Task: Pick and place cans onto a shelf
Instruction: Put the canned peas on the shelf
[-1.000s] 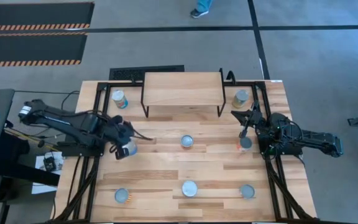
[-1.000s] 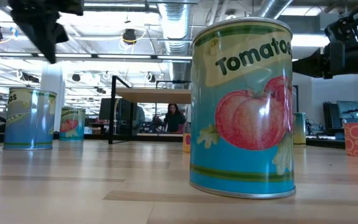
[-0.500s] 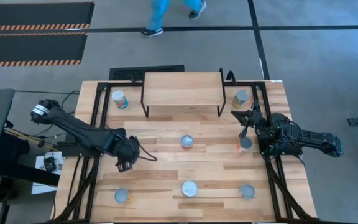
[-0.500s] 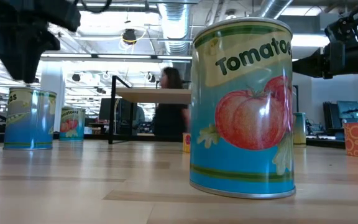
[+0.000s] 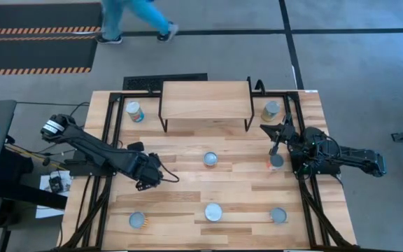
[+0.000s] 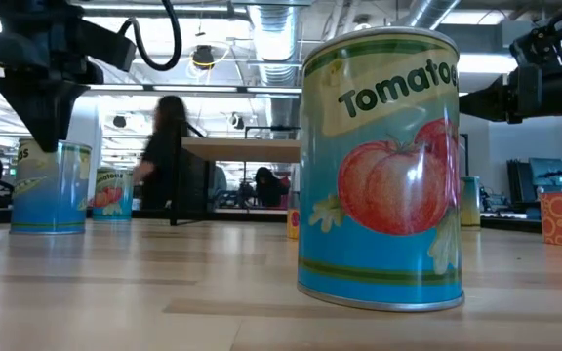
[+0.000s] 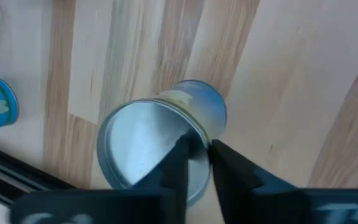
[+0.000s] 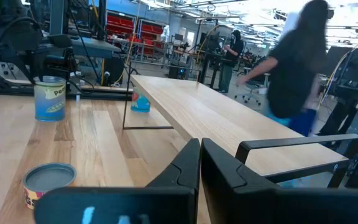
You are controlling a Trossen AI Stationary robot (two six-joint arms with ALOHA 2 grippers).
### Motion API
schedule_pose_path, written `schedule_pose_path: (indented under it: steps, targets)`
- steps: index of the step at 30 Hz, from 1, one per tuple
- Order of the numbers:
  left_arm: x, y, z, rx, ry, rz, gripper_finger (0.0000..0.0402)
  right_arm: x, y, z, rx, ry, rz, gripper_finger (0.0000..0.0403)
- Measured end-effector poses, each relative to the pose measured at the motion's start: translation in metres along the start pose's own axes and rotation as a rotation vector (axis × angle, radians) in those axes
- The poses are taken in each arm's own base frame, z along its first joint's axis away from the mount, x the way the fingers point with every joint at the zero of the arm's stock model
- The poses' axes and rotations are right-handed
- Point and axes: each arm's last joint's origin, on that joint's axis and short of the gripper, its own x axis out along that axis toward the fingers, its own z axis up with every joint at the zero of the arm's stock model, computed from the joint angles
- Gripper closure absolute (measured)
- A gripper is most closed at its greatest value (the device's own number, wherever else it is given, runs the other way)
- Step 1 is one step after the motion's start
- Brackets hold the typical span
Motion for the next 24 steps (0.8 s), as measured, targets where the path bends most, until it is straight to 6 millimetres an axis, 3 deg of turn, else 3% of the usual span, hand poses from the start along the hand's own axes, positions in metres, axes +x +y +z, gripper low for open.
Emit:
schedule_pose_path:
  steps: [3,7,15,24]
  targets:
    - [-0.001,0.000,0.001,0.011,0.007,-0.014,0.0390,0.000,0.000,0.000,0.000,0.000,0.000,0.0365]
    - [-0.011,-0.001,0.008,0.070,-0.014,-0.059,0.0400,0.000,0.000,0.000,0.000,0.000,0.000,0.0365]
    - [-0.051,0.010,0.052,0.062,-0.265,-0.216,0.0401,0.000,0.000,0.000,0.000,0.000,0.000,0.0365]
    - [-0.076,0.058,0.102,-0.020,-0.543,-0.252,0.0401,0.000,0.000,0.000,0.000,0.000,0.000,0.0365]
